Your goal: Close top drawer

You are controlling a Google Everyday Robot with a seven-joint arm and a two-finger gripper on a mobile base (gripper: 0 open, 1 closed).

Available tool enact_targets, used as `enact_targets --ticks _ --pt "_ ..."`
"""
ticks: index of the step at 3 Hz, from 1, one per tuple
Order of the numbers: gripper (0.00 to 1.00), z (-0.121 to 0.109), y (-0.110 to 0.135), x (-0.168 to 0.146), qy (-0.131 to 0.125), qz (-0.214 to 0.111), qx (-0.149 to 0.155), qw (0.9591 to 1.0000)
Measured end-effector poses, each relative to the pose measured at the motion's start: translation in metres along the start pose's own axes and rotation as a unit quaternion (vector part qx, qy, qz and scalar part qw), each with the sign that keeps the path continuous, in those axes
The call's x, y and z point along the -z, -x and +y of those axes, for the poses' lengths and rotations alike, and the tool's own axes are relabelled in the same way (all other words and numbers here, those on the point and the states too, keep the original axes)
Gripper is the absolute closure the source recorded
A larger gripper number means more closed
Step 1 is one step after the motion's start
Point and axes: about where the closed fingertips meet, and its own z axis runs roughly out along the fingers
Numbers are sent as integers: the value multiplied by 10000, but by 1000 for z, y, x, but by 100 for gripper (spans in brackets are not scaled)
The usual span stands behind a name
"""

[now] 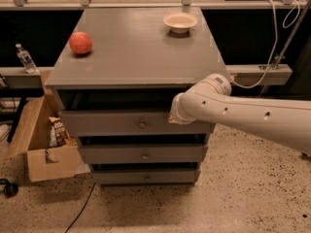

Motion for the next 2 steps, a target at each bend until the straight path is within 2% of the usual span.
enact_targets --ticks 1,2 --pt "100 0 -3 11 -115 -105 20 9999" --pt "100 20 -10 36 -103 -211 10 9997"
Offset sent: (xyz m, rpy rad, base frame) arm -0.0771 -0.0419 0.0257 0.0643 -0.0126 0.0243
